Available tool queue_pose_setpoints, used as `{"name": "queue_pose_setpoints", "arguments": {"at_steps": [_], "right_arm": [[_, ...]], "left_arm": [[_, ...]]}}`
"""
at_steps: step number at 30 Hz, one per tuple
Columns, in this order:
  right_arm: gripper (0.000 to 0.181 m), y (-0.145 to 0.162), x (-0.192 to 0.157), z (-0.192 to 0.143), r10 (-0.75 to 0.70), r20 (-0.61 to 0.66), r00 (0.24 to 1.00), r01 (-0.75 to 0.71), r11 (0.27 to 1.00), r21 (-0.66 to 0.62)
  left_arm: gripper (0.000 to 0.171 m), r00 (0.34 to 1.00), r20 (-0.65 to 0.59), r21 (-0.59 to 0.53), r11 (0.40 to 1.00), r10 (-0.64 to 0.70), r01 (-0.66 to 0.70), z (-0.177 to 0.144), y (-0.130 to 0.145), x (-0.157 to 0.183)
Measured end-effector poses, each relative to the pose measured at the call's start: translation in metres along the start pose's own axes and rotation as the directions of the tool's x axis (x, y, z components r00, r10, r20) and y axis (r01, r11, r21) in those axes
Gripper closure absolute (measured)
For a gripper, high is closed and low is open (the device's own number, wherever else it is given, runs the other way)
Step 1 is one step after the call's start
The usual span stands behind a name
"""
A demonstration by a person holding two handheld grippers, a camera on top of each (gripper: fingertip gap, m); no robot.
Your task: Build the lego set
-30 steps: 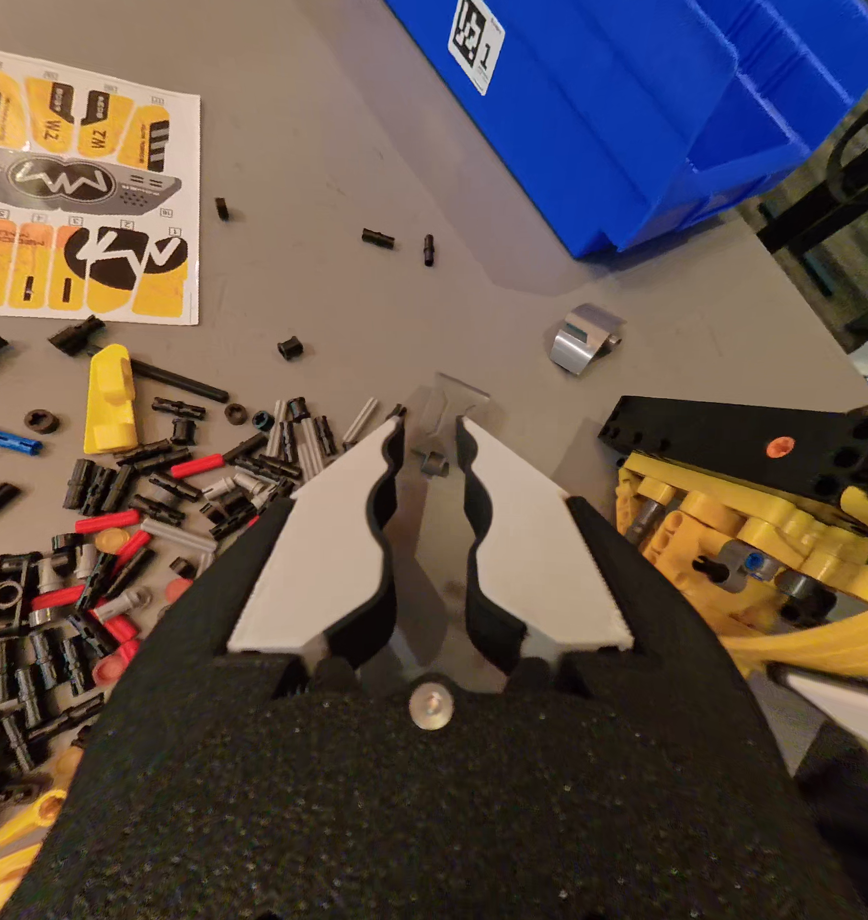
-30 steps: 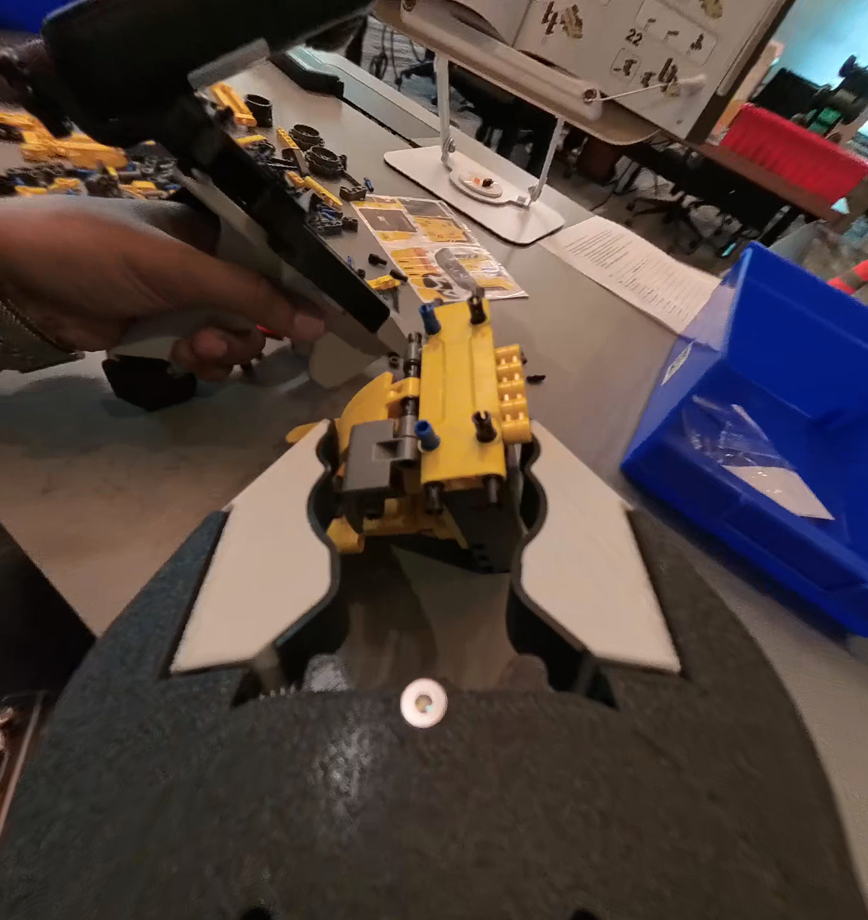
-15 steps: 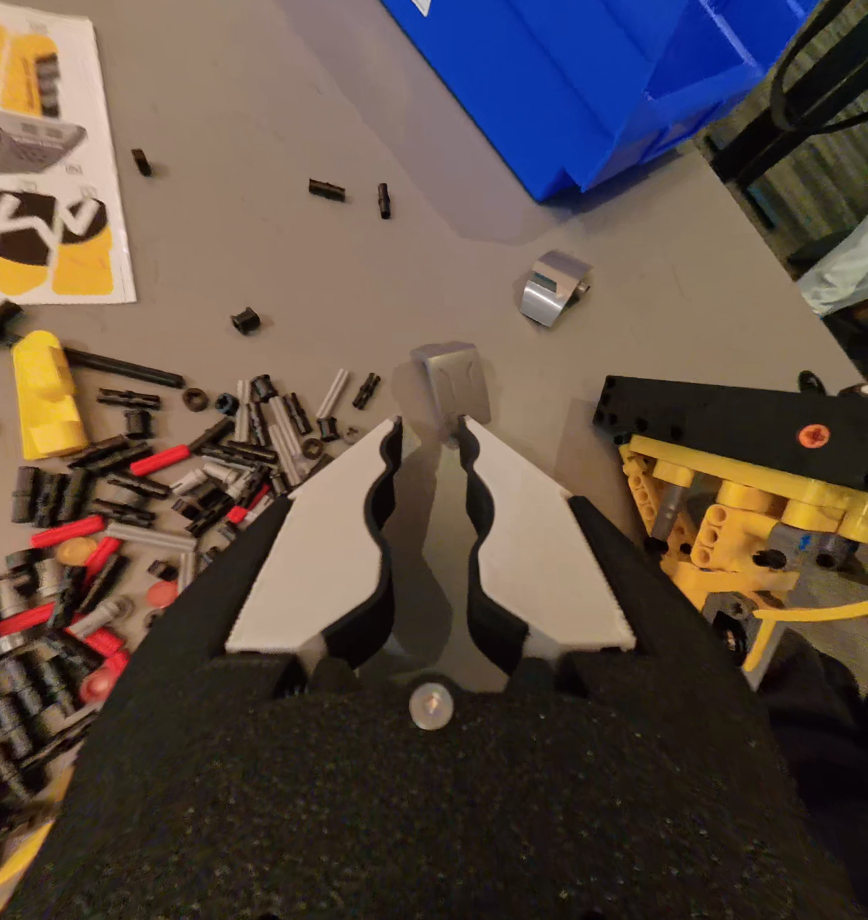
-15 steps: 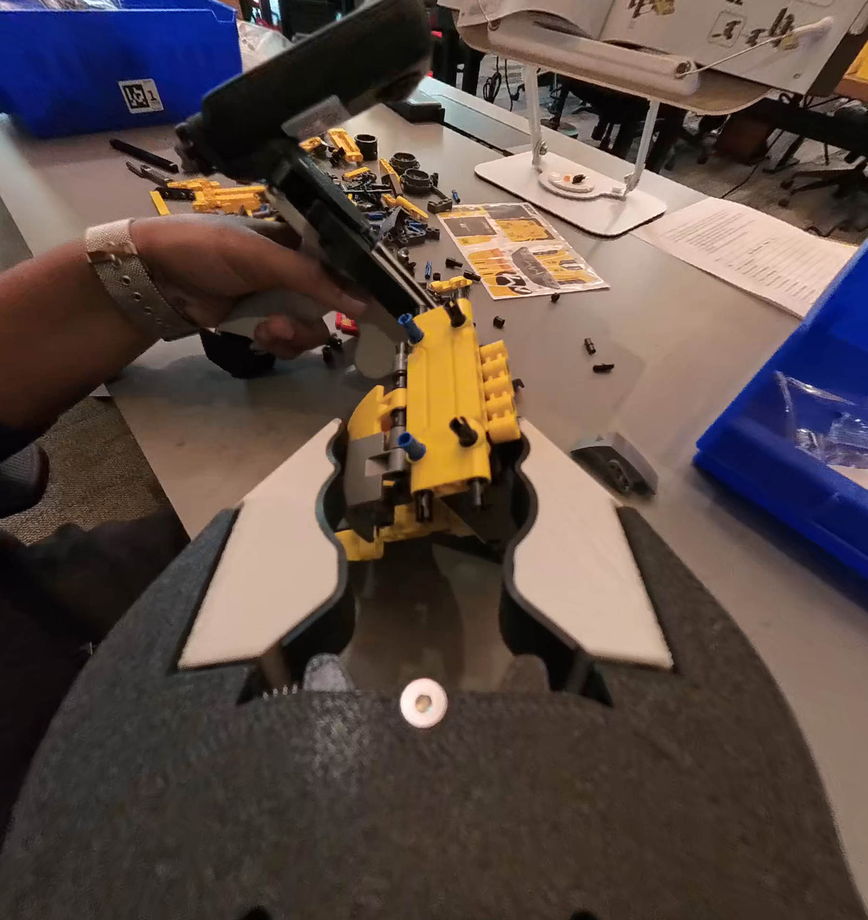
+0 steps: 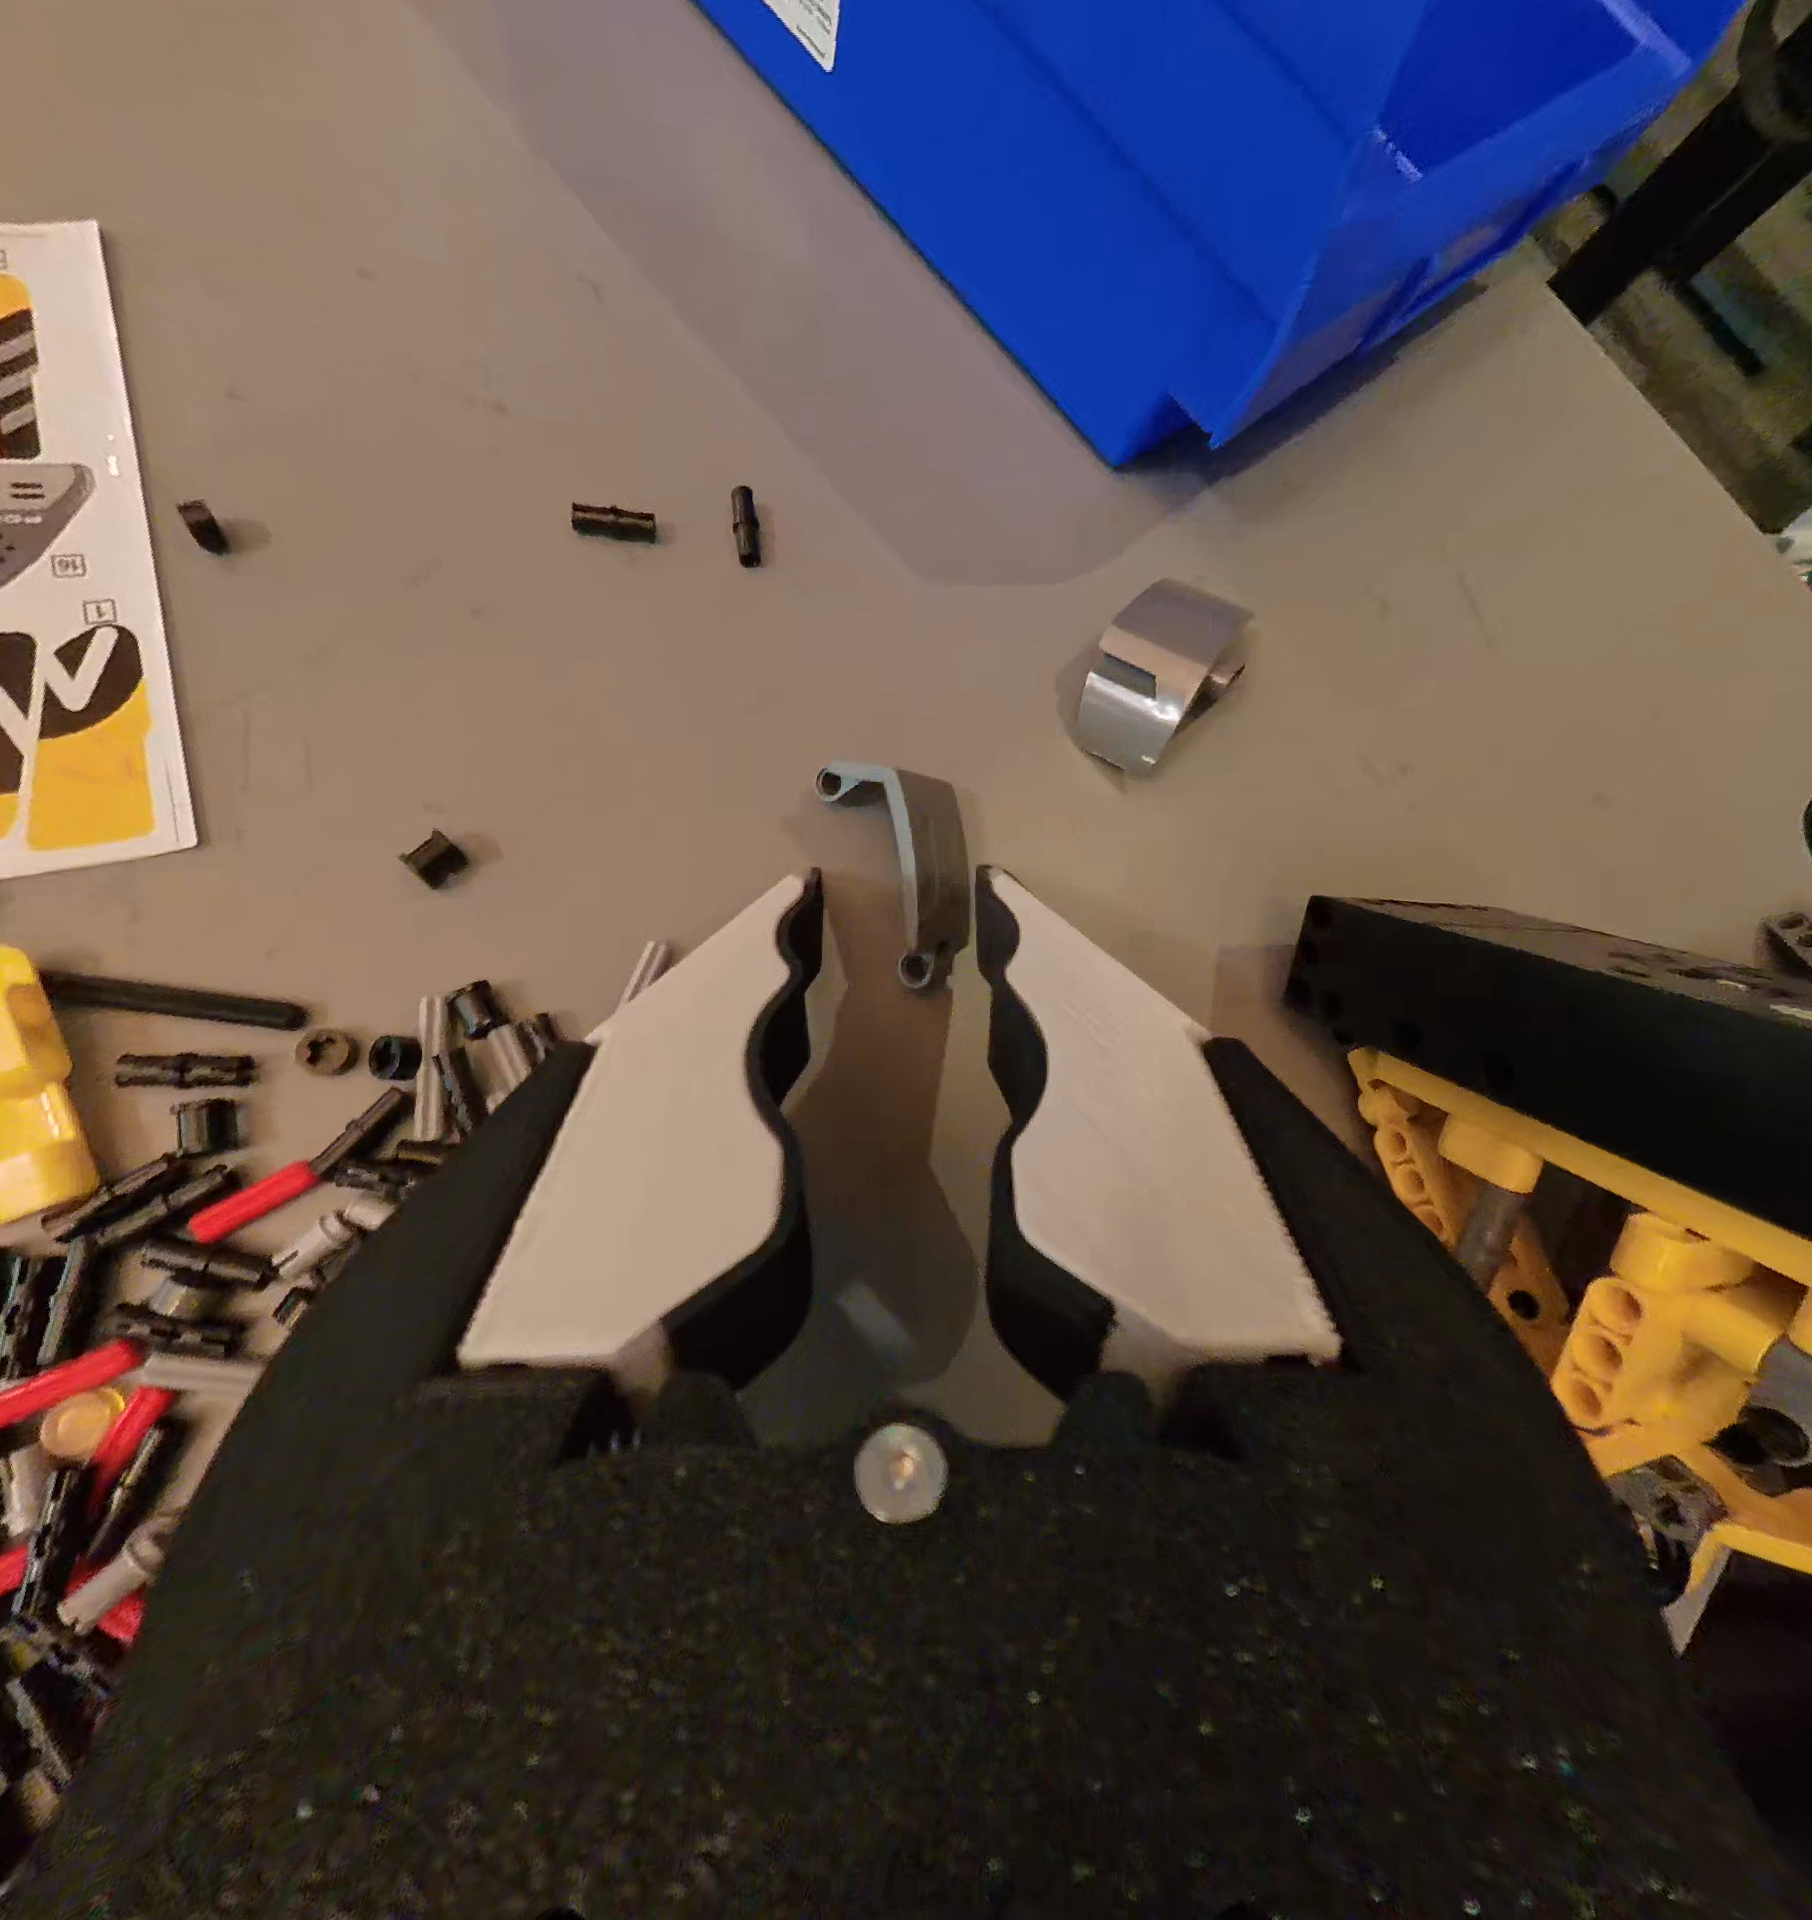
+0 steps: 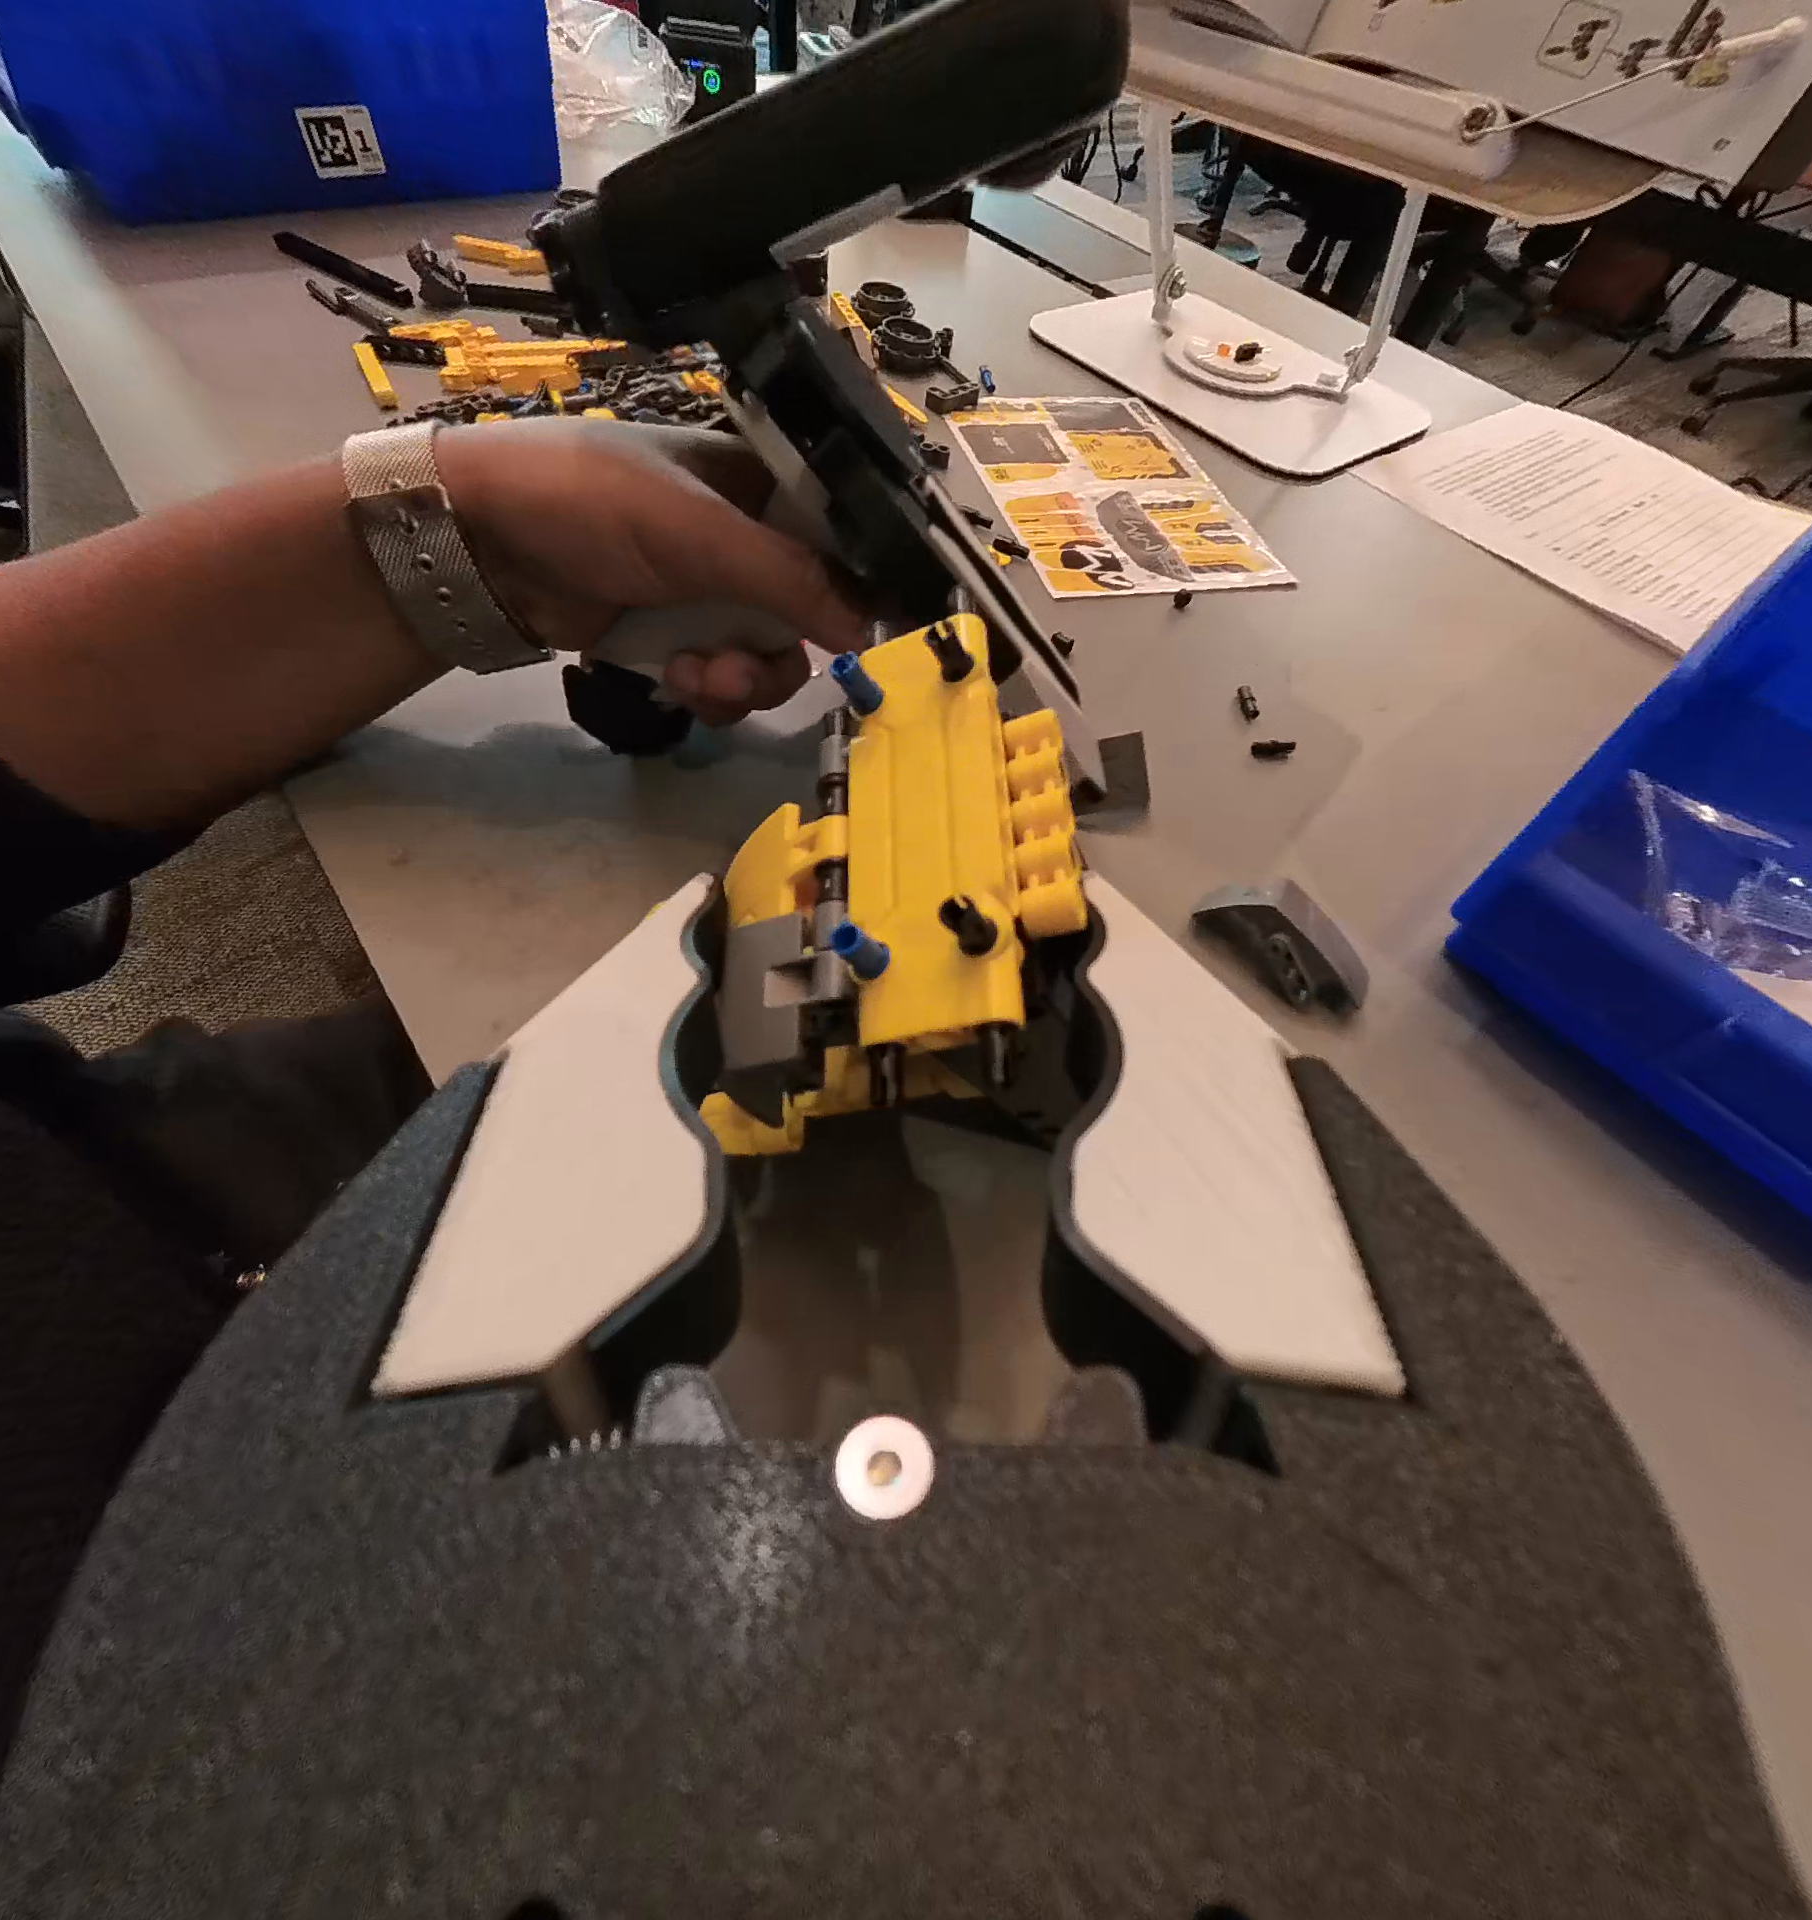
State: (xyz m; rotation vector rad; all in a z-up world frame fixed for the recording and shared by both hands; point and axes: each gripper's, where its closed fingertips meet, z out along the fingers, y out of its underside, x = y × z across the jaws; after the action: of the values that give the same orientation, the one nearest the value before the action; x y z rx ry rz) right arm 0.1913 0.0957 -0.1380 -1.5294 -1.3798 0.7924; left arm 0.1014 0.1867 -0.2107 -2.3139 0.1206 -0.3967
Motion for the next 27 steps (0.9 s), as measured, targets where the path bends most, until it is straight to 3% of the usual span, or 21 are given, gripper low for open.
{"name": "queue_pose_setpoints", "arguments": {"at_steps": [4,5,6,7,10,12,15,17,20,24,27], "right_arm": [[0.116,-0.001,0.000,0.002,0.005,-0.001,1.000,-0.005,1.000,0.006],[0.116,-0.002,0.000,0.003,0.006,-0.001,1.000,-0.006,1.000,0.007],[0.116,-0.002,0.000,0.004,0.008,-0.002,1.000,-0.008,1.000,0.008],[0.116,-0.002,0.000,0.004,0.010,-0.004,1.000,-0.010,1.000,0.009],[0.116,-0.002,0.001,0.003,0.020,-0.007,1.000,-0.020,1.000,0.007],[0.116,-0.002,0.004,0.000,0.035,-0.001,0.999,-0.035,0.999,0.003],[0.116,0.000,0.010,-0.002,0.054,0.013,0.998,-0.054,0.999,-0.002],[0.116,0.000,0.013,-0.004,0.061,0.032,0.998,-0.061,0.998,-0.002],[0.116,-0.001,0.015,-0.005,0.086,0.067,0.994,-0.087,0.996,0.016],[0.116,-0.002,0.015,-0.009,0.134,0.128,0.983,-0.141,0.989,0.044],[0.116,-0.005,0.005,-0.016,0.195,0.242,0.951,-0.211,0.976,0.043]], "left_arm": [[0.144,1.000,-0.020,-0.014,1.000,0.017,-0.018,0.007,-0.006,0.001],[0.149,1.000,-0.010,-0.040,0.999,0.019,-0.019,0.009,-0.005,-0.001],[0.169,0.999,0.001,-0.052,0.998,0.036,-0.036,0.010,-0.003,-0.002],[0.169,0.998,0.002,-0.048,0.997,0.056,-0.056,0.009,-0.003,-0.001],[0.170,0.996,-0.021,0.035,0.996,0.084,-0.083,-0.004,-0.011,0.003],[0.170,0.983,-0.140,0.165,0.981,0.122,-0.098,-0.024,-0.024,0.022],[0.170,0.894,-0.368,0.350,0.929,0.256,-0.122,-0.074,-0.030,0.066],[0.170,0.825,-0.449,0.393,0.905,0.343,-0.162,-0.100,-0.015,0.086],[0.170,0.746,-0.540,0.400,0.899,0.390,-0.180,-0.122,0.011,0.105],[0.170,0.673,-0.657,0.391,0.917,0.339,-0.080,-0.132,0.018,0.120],[0.170,0.682,-0.651,0.355,0.928,0.332,-0.113,-0.122,0.024,0.121]]}}
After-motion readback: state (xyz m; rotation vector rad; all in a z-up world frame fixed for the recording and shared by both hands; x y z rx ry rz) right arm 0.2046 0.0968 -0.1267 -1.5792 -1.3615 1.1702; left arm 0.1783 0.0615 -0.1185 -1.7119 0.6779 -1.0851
